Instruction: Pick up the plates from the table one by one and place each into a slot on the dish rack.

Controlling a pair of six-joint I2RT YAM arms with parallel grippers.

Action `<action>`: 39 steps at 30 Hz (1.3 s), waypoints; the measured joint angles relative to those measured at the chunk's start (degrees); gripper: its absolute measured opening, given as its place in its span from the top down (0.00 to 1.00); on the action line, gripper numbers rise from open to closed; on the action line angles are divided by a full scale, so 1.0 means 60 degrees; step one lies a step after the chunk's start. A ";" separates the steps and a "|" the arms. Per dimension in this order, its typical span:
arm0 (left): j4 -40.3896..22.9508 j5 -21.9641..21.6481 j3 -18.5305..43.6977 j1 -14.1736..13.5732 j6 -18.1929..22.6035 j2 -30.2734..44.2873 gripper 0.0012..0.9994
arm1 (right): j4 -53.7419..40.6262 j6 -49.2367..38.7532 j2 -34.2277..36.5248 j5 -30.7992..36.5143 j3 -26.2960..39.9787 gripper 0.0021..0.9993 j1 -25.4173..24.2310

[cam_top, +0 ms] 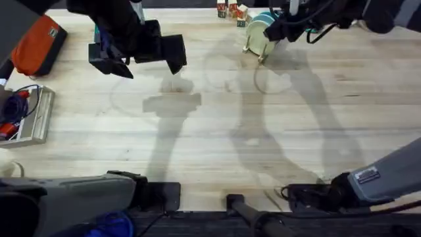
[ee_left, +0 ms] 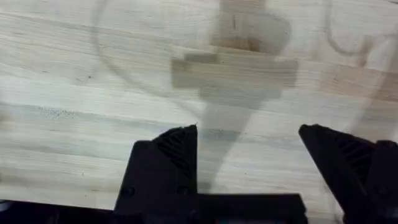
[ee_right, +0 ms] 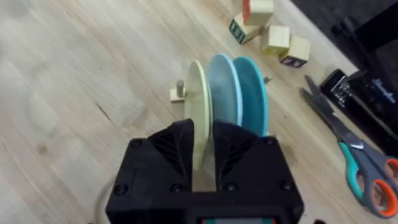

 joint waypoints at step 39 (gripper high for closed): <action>0.0000 0.0001 0.0000 0.0000 0.0000 0.0000 0.01 | -0.0050 0.0021 -0.2407 -0.0004 0.0000 0.01 0.0000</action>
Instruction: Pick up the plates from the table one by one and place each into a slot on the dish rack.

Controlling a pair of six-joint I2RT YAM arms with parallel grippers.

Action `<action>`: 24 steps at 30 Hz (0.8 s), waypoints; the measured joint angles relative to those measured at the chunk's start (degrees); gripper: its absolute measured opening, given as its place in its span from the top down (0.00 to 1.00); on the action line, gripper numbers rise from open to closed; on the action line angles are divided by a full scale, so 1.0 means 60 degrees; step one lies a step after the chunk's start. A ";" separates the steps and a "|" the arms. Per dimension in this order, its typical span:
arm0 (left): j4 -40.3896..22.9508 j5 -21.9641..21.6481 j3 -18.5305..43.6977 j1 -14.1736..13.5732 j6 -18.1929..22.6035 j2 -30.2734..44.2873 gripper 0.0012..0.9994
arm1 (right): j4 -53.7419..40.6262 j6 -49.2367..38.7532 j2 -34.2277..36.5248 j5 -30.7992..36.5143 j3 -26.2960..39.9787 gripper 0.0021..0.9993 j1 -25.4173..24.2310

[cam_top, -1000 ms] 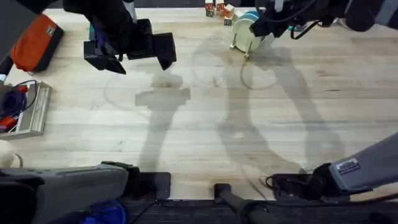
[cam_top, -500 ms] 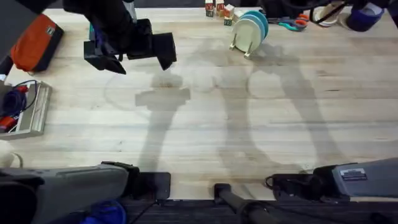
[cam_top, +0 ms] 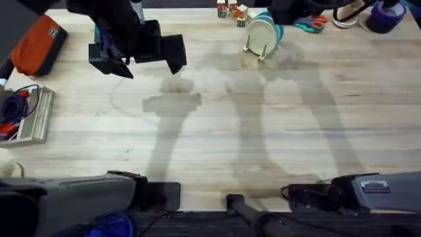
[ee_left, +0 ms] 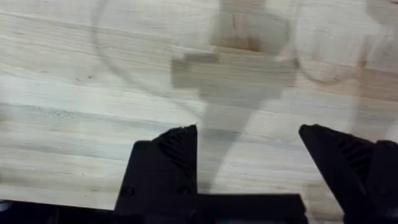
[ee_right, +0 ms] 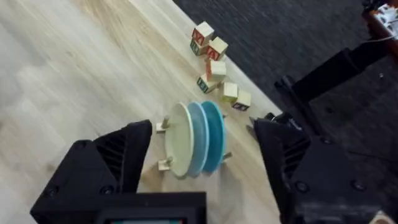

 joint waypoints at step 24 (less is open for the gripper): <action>0.0000 0.0001 0.0000 0.0000 0.0000 0.0000 0.01 | -0.6430 0.3739 -0.5002 0.2080 0.0000 0.00 0.0000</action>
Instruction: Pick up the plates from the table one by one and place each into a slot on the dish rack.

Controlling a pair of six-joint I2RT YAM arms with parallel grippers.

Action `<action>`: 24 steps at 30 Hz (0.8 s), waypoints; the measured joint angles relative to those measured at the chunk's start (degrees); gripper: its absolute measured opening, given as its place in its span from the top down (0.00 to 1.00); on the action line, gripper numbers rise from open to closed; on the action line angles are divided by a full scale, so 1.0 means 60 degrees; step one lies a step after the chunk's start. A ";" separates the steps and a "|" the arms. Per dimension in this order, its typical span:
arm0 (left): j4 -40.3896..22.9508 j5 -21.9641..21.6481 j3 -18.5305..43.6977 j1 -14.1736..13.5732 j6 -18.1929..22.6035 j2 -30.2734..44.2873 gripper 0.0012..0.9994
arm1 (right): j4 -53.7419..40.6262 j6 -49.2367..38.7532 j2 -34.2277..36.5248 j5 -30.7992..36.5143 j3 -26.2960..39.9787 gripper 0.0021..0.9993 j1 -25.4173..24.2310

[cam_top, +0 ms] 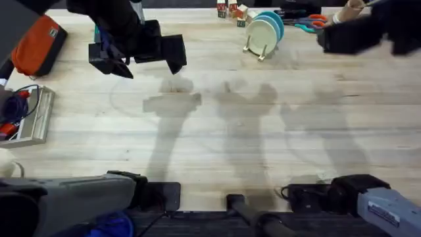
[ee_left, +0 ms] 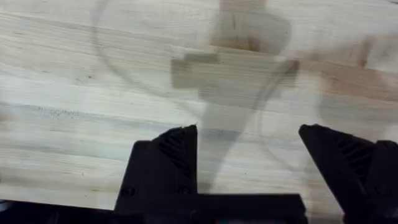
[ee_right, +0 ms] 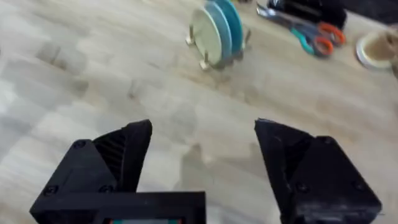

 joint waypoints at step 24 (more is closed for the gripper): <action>0.0000 -0.0002 0.0000 0.0000 0.0002 0.0000 0.01 | 0.0687 0.1920 -0.4791 0.0926 -0.3438 0.00 0.0000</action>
